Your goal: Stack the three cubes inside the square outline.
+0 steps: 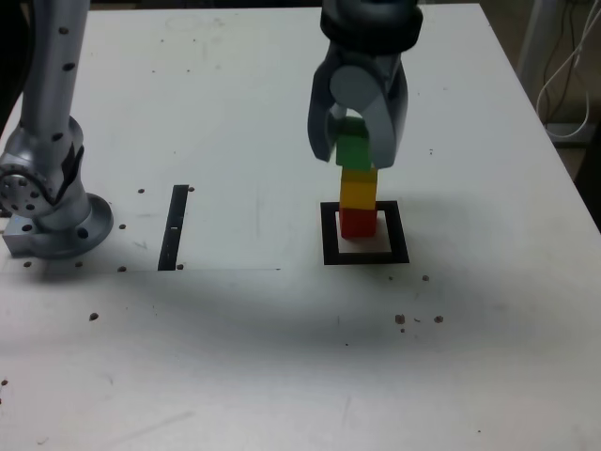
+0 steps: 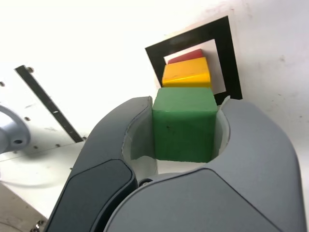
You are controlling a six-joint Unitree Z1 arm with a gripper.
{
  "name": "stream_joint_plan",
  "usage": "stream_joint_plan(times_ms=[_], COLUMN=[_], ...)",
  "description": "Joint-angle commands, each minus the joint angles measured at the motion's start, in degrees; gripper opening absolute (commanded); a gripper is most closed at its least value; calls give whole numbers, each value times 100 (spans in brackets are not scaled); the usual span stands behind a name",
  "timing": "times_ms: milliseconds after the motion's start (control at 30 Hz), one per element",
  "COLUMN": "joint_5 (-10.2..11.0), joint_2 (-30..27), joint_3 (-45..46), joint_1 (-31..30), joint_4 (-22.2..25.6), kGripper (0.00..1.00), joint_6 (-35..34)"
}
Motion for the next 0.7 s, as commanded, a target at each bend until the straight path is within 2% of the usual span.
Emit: stream_joint_plan(times_ms=[0, 233, 367, 433, 533, 567, 667], joint_5=[-27, -29, 8, 18, 18, 16, 13], joint_2=[-40, -42, -37, -37, -40, -44, -67], joint_3=[81, 229, 251, 263, 282, 287, 290], joint_1=[-11, -11, -11, -11, -11, -11, -11], joint_4=[-86, -246, -256, -256, -259, -258, -254], kGripper=[16, 17, 24, 34, 61, 73, 92], joint_6=[-10, -29, -31, -30, -24, -18, -7])
